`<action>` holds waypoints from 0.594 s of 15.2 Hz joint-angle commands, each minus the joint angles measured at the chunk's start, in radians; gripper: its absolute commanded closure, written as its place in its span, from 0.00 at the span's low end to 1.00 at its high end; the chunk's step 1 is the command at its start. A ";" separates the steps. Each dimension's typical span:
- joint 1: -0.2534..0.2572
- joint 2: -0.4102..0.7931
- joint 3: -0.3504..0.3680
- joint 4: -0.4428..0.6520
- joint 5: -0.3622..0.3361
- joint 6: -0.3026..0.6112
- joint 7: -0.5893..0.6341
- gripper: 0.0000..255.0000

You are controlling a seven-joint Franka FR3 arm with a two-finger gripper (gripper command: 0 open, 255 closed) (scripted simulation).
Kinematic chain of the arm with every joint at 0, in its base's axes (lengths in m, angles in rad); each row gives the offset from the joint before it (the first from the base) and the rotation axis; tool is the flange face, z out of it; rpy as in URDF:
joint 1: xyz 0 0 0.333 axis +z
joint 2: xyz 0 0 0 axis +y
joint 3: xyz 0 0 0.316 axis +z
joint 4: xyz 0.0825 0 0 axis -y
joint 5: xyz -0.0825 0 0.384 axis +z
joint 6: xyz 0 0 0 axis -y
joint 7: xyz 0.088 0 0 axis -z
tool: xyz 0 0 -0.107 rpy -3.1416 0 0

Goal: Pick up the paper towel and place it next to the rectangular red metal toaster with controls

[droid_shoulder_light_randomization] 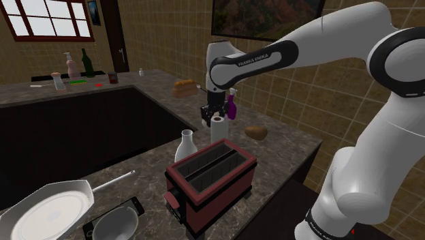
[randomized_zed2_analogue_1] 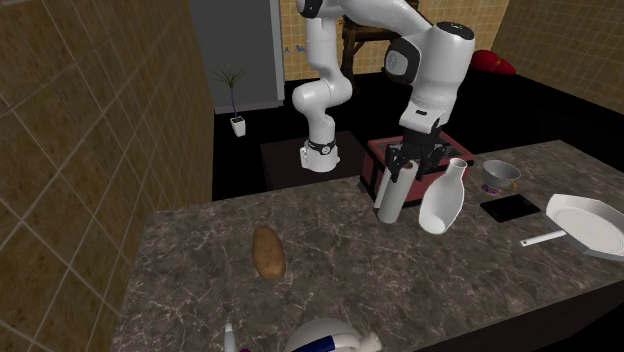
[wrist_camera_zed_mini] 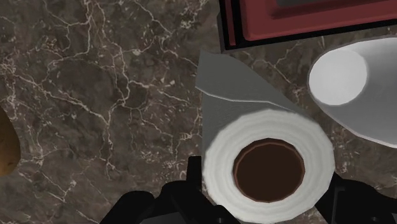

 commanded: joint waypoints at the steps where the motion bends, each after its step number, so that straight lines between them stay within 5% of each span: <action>1: 0.000 0.007 0.000 -0.022 0.000 0.030 0.002 1.00; 9: -0.001 0.040 -0.002 -0.081 0.000 0.122 0.005 1.00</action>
